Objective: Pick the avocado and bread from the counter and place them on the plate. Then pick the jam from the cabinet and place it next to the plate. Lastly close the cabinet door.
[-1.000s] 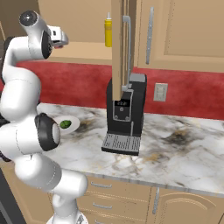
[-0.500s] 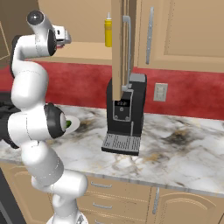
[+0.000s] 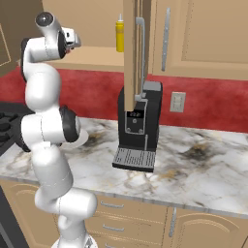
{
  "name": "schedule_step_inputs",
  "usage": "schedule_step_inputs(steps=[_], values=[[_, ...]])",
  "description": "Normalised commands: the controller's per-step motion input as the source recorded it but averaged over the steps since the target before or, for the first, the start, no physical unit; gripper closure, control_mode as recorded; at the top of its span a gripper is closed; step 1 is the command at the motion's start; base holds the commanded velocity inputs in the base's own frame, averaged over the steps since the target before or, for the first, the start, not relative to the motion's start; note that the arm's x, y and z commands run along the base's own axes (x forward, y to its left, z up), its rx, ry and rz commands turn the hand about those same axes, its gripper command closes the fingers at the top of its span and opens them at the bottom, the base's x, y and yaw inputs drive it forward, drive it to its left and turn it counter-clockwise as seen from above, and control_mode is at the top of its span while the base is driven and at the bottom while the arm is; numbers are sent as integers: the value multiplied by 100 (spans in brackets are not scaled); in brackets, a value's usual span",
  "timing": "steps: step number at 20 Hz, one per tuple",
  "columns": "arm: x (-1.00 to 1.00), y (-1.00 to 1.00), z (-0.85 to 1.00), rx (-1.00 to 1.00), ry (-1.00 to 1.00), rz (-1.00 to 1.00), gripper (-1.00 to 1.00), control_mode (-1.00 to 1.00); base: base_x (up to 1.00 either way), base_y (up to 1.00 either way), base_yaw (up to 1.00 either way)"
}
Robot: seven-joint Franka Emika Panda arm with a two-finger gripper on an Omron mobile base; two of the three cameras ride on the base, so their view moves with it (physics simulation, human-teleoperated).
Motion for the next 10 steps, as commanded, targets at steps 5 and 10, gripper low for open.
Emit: schedule_step_inputs(steps=[5, 10], values=[[46, 15, -13, 0, 3, 0, -100, -100, 0, 0, 0], [38, 21, -3, 0, 1, 0, -100, -100, 0, 0, 0]])
